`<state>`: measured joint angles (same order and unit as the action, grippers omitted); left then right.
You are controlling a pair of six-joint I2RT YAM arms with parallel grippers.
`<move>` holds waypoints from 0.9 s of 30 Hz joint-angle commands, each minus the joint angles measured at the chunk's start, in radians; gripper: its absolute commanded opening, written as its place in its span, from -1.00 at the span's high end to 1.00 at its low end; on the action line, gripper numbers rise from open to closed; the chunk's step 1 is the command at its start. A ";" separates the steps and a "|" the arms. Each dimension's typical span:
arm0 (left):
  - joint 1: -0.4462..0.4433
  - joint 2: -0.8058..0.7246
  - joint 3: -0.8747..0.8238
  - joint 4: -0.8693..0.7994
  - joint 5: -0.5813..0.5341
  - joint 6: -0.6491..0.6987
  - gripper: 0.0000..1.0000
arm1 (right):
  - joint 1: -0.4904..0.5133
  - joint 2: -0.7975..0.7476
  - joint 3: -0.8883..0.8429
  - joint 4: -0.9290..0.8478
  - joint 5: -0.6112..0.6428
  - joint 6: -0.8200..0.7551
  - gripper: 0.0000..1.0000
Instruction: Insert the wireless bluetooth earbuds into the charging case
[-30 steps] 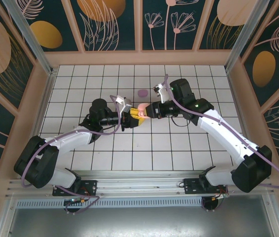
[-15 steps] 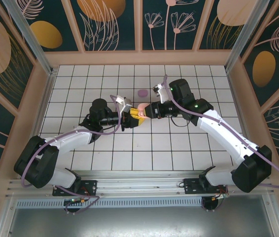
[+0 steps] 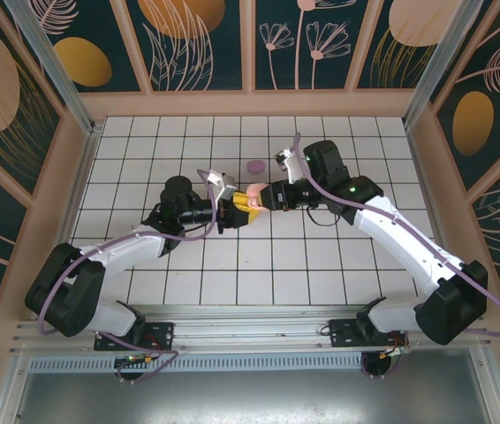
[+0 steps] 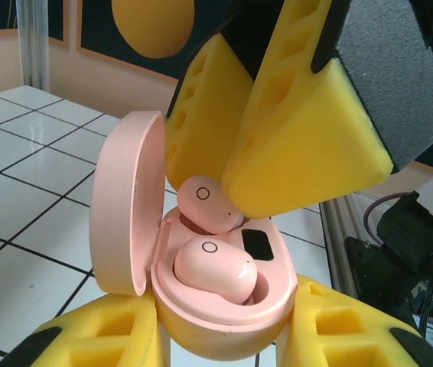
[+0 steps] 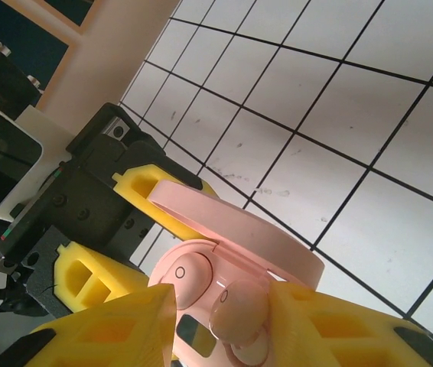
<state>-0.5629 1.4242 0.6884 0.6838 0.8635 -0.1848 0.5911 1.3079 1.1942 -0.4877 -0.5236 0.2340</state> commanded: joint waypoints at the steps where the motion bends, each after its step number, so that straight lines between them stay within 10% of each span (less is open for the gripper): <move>1: -0.005 -0.033 0.025 0.040 0.051 0.008 0.59 | 0.000 -0.032 0.039 -0.026 0.049 -0.010 0.23; 27: -0.005 -0.028 0.061 -0.012 0.075 0.051 0.59 | -0.008 -0.042 0.148 -0.056 0.144 -0.005 0.22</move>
<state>-0.5632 1.4235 0.7116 0.6781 0.9092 -0.1719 0.5880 1.2503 1.2945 -0.5312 -0.3923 0.2344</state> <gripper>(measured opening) 0.308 0.392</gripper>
